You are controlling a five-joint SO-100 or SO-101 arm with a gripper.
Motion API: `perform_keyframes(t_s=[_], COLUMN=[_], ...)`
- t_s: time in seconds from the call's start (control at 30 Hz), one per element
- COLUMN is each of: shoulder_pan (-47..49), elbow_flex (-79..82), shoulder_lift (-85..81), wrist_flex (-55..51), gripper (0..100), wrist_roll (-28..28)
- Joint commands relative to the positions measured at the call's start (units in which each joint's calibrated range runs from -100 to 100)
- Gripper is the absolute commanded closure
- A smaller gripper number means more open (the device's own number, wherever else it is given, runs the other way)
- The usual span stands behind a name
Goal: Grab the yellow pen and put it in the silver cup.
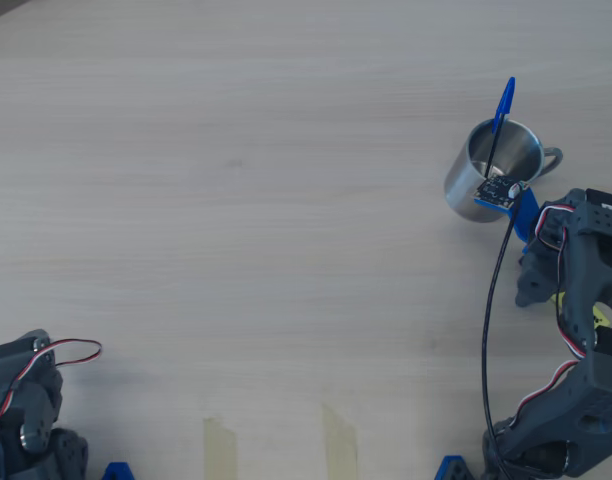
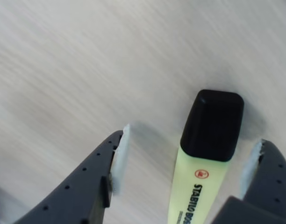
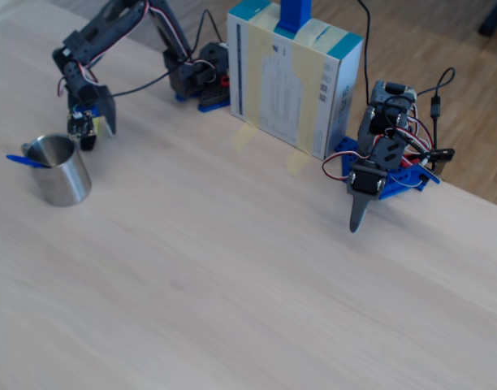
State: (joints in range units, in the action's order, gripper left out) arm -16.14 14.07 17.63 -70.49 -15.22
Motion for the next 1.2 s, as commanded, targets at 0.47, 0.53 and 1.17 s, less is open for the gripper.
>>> perform_keyframes(t_s=[0.47, 0.53, 1.17], shoulder_pan=[-5.8, -5.8, -8.3], elbow_flex=[6.1, 6.1, 11.2], shoulder_lift=[-0.2, -0.3, -4.2], wrist_flex=[1.1, 1.2, 2.8], gripper=[63, 63, 63], wrist_roll=[-0.3, -0.3, -0.3])
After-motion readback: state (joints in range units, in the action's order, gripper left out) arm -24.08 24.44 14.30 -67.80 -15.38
